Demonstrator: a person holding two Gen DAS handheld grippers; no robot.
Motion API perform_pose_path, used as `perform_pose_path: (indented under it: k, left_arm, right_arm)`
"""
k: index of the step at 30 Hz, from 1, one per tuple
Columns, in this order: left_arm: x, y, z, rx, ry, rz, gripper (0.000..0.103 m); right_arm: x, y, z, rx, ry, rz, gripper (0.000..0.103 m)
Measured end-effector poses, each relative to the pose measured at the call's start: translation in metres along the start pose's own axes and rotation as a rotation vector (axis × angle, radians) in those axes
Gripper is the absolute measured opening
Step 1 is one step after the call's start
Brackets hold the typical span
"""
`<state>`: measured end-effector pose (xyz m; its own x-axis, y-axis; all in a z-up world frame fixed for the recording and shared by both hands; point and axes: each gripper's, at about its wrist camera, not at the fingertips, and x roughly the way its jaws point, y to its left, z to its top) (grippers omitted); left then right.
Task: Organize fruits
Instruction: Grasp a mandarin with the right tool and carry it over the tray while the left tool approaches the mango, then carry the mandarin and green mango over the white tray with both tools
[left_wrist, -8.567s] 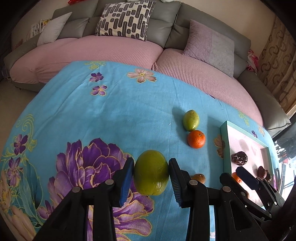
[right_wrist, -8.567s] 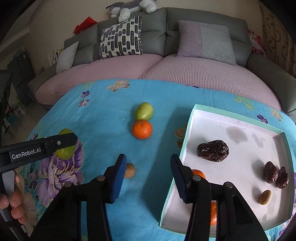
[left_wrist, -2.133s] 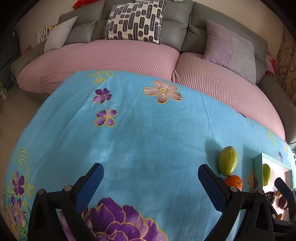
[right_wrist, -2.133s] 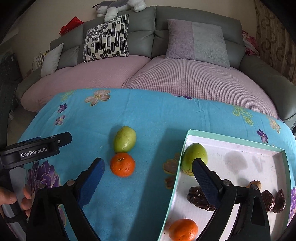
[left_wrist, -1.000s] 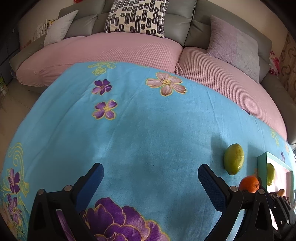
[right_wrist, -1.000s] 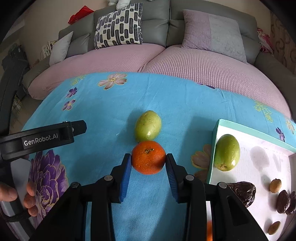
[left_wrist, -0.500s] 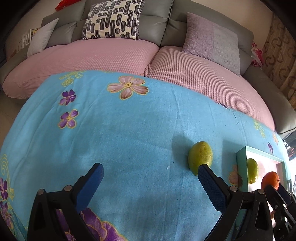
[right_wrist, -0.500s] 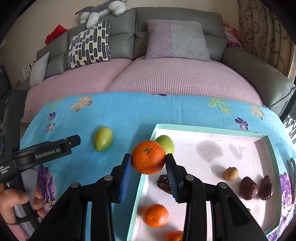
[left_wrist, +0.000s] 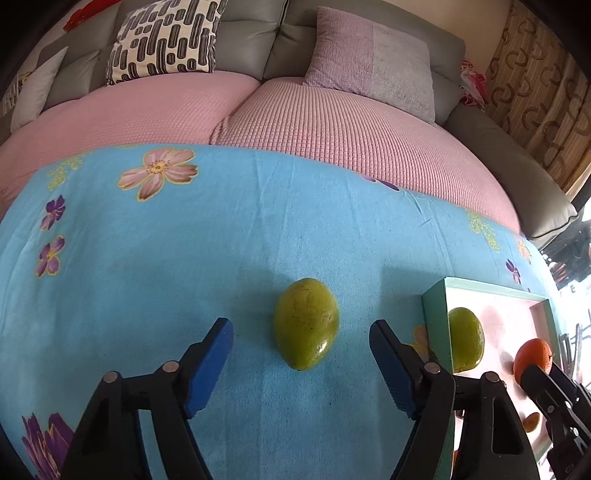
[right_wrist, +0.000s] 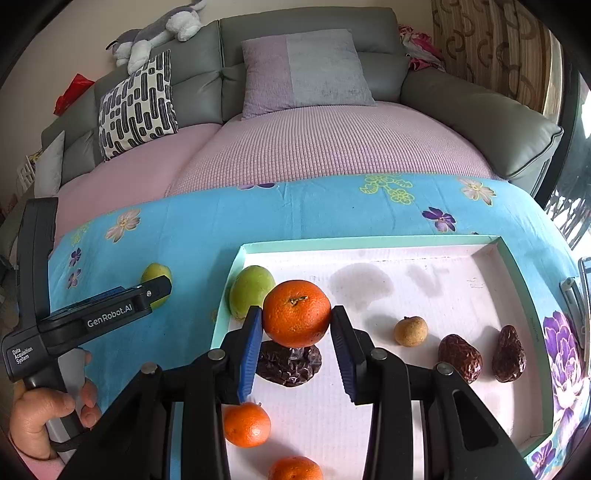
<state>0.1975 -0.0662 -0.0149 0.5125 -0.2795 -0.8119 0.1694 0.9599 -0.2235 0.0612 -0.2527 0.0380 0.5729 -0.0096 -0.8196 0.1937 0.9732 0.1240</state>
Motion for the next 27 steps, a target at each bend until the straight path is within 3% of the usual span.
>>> perform_pose_path:
  k: [10,17,27]
  left_arm:
    - [0.010,0.008,0.005,-0.045,0.005,-0.038,0.042]
    - [0.001,0.010,-0.001,-0.073,-0.004,-0.066,0.042]
    - [-0.039,0.004,-0.011,-0.065,-0.061,-0.077,0.042]
  right_arm:
    - [0.002,0.001,0.000,0.003,0.003,0.001,0.039]
    - [0.002,-0.003,0.000,0.013,0.002,0.003,0.039]
    - [0.001,-0.007,0.001,0.027,0.002,0.010,0.039]
